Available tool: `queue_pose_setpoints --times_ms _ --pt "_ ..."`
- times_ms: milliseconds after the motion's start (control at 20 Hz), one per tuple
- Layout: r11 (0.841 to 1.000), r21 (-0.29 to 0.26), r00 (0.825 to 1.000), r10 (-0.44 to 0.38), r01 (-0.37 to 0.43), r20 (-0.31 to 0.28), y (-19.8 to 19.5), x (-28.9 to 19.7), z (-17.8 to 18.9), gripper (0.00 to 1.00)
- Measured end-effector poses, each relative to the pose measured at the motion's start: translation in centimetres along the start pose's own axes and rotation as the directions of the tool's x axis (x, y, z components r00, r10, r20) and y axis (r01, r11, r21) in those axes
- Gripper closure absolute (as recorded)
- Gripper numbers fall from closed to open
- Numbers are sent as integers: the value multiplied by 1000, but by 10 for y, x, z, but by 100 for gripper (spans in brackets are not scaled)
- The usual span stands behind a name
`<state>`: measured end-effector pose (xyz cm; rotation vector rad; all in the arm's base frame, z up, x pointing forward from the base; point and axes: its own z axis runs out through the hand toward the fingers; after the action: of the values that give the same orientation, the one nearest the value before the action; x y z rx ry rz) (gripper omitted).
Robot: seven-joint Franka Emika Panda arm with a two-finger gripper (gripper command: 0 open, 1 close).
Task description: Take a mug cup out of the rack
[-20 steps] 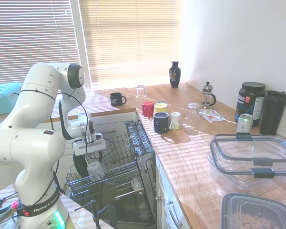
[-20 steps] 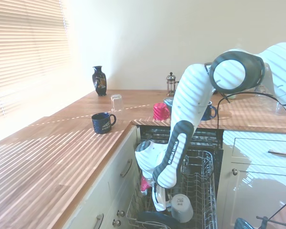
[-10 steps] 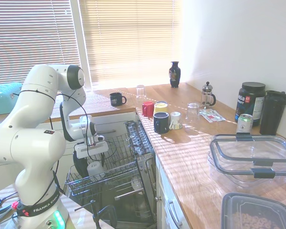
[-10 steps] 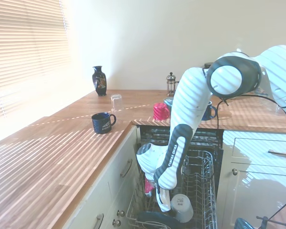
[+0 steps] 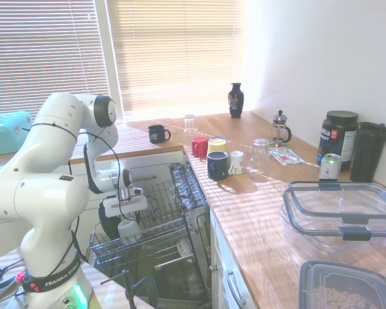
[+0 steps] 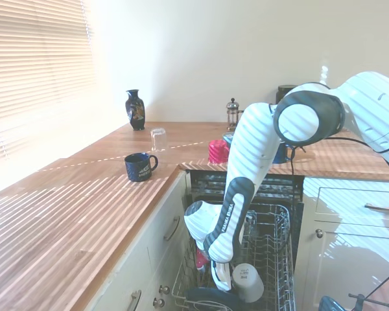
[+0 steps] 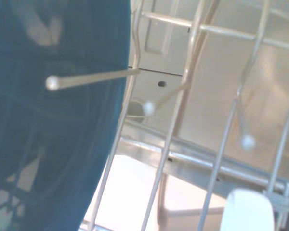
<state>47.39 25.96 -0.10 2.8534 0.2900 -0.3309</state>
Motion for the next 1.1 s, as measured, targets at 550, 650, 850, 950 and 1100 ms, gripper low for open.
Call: queue_pose_setpoints --times_ms 550,650,850,950,1100 --pt "1000 10 1000 8 -8 11 2 6 -5 100" --pt "1000 9 1000 7 -7 11 2 6 -4 100" --pt "1000 7 1000 7 -7 13 2 6 -4 100" --pt "1000 6 1000 6 -6 15 2 6 -4 100" --pt "1000 4 1000 9 -9 13 3 8 -5 100"
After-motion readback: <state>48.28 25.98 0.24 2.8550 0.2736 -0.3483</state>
